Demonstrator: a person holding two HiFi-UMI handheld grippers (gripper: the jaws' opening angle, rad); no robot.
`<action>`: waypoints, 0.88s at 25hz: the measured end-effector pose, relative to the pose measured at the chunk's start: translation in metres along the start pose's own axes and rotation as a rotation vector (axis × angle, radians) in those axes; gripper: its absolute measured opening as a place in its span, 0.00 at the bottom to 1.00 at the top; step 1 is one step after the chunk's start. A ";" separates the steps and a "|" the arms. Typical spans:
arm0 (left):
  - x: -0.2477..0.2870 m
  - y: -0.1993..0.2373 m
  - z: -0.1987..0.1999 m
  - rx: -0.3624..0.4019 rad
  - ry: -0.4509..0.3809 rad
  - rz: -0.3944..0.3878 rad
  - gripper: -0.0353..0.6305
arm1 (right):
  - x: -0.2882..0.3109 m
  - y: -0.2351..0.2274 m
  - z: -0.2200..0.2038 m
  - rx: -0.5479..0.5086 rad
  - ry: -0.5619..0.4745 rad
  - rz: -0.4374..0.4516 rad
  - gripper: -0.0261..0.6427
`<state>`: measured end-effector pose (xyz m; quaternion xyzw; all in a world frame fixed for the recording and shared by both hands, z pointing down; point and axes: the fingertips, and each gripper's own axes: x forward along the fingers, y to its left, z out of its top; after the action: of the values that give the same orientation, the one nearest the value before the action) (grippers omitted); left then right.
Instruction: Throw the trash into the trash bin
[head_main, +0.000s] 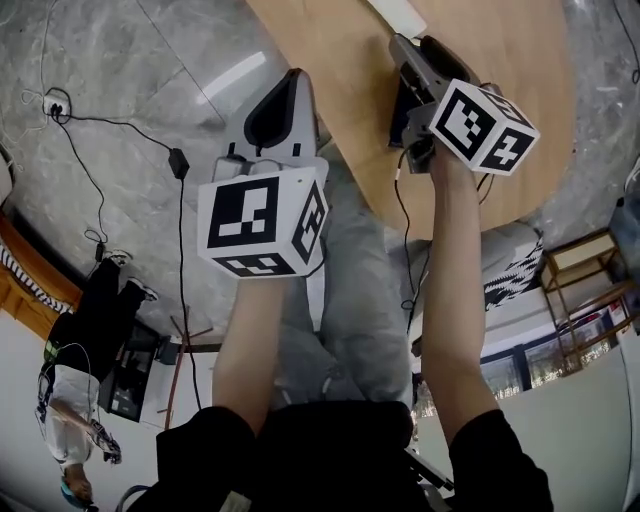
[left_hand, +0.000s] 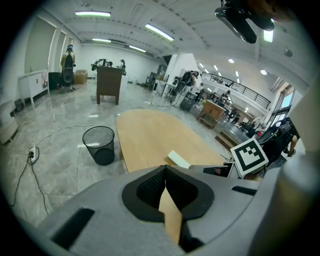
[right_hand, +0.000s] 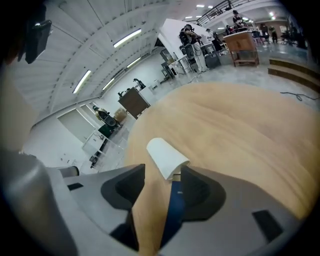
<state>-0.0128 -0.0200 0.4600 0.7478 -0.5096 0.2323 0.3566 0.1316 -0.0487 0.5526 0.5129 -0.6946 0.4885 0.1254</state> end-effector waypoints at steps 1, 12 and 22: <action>0.001 0.001 0.000 -0.001 0.000 -0.001 0.06 | 0.003 0.000 0.000 0.001 0.005 -0.003 0.33; 0.000 0.017 0.001 -0.018 -0.004 0.020 0.06 | 0.026 0.005 0.024 0.033 0.002 0.007 0.33; -0.004 0.030 0.003 -0.038 -0.008 0.043 0.06 | 0.036 0.005 0.034 0.021 0.029 -0.039 0.33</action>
<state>-0.0421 -0.0264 0.4643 0.7306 -0.5315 0.2272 0.3634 0.1229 -0.0976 0.5569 0.5206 -0.6775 0.5005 0.1394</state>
